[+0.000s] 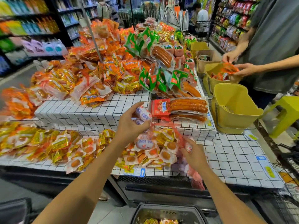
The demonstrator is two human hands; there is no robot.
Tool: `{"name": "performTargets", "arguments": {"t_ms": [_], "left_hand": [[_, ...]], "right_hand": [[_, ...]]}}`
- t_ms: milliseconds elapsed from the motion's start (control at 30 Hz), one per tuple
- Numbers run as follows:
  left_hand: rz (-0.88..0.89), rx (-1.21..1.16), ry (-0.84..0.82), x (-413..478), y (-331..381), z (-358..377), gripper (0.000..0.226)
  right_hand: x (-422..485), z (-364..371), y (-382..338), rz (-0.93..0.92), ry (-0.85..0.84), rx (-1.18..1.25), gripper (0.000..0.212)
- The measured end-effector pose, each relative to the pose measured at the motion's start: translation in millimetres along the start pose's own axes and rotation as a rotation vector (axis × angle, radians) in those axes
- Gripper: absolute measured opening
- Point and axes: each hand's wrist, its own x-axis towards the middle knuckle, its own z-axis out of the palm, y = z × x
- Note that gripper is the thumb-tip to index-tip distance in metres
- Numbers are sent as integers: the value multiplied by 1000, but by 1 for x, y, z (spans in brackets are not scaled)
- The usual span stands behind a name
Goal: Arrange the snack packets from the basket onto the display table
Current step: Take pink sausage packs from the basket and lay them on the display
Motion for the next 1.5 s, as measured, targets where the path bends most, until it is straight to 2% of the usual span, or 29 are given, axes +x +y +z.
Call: {"name": "performTargets", "arguments": {"t_ms": [300,400,633,767,933,1033,1500], "left_hand": [[-53,174,70,-22,-32,-43,68],[-77,155,106,-38,-34,-48,67],[-98,212,242,-87,-24,-68,65],[-152,212,328,-124,-20,-93,64],[-244,220,442,-180,-30,-146,64],[-297,221,526,-220,-39,-188,61],[-529,221,897,-432,-120,-426,60]], "right_hand": [[-18,-26,-25,-5,215,90,53],[-32,-45,-48,-41,283,168,51],[-53,-59,-113,-227,187,347,36],[-64,-37,-146,-291,74,353,39],[-90,10,-187,-388,-79,338,32],[-106,52,-220,-419,-160,312,39],[-262,304,-413,-567,-506,353,38]]}}
